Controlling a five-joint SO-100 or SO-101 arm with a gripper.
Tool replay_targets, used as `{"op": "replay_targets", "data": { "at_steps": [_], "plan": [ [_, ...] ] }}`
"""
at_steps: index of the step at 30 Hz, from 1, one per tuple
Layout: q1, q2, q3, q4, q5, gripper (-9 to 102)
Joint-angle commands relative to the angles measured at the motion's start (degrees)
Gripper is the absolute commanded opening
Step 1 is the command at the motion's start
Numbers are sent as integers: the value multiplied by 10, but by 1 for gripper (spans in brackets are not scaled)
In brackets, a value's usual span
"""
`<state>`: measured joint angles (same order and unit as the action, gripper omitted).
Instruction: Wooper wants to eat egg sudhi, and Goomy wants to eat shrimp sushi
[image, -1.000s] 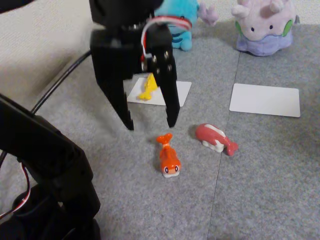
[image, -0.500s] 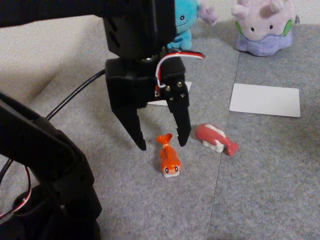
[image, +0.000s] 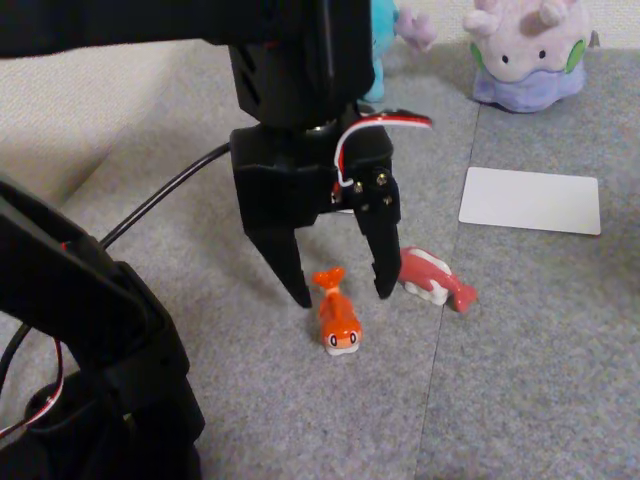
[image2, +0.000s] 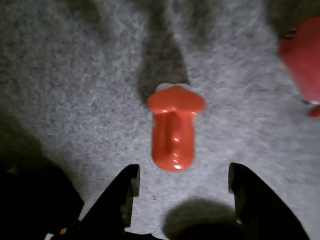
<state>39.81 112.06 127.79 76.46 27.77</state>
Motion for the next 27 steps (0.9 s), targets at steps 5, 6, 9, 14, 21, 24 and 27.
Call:
{"op": "replay_targets", "data": {
  "at_steps": [5,6,9,14,21,24,27],
  "plan": [
    [7,-93,1,-60,1,21],
    [7,-103,1,-66,1,21],
    [2,-127,1,-81,3,21],
    [1,-151,1,-107,3,21],
    [1,-152,1,-109,3,18],
    [1,-152,1,-110,4,11],
    [-3,-152,1,-110,4,7]
  ]
}}
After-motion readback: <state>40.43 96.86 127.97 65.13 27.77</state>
